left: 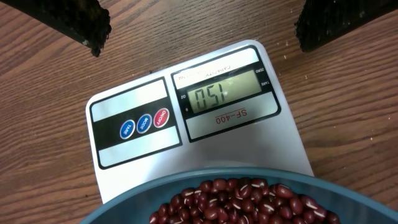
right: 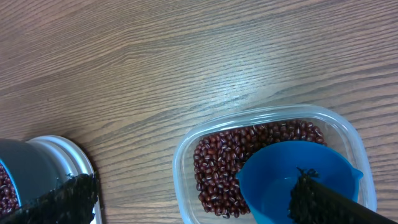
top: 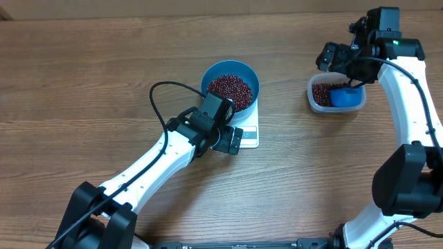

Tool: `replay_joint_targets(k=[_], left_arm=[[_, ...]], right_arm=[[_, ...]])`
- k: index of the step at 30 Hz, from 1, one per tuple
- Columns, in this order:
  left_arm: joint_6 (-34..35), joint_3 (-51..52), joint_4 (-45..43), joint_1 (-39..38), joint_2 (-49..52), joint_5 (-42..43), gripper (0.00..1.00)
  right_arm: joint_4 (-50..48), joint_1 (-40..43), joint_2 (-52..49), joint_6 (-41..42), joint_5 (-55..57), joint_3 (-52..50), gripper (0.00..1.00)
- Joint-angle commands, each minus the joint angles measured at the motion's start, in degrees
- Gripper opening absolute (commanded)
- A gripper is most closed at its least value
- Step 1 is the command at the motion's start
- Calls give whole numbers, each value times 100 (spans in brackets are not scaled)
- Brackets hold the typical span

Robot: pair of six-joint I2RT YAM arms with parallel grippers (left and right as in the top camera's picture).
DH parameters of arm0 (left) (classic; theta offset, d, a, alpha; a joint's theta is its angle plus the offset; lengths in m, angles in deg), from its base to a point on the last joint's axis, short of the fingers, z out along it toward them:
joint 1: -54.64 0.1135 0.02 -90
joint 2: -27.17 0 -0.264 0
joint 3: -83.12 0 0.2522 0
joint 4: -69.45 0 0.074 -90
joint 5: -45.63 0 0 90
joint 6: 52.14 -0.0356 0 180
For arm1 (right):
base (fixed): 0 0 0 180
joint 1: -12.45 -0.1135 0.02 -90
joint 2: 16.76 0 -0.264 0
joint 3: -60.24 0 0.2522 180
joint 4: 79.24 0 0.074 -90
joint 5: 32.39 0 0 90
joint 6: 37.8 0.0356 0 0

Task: Scoop item into bowl and weigh 150g on scale

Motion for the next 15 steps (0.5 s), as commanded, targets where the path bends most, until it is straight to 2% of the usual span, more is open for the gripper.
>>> replay_joint_targets(k=[1, 9, 15], left_arm=[[-109, 9, -22, -28, 7, 4, 99], [-109, 9, -22, -28, 7, 4, 100], [-109, 9, -22, -28, 7, 4, 100]], right_arm=[[-33, 7, 197, 20, -33, -9, 100], [-33, 7, 879, 20, -33, -7, 100], [-33, 7, 1010, 20, -33, -7, 100]])
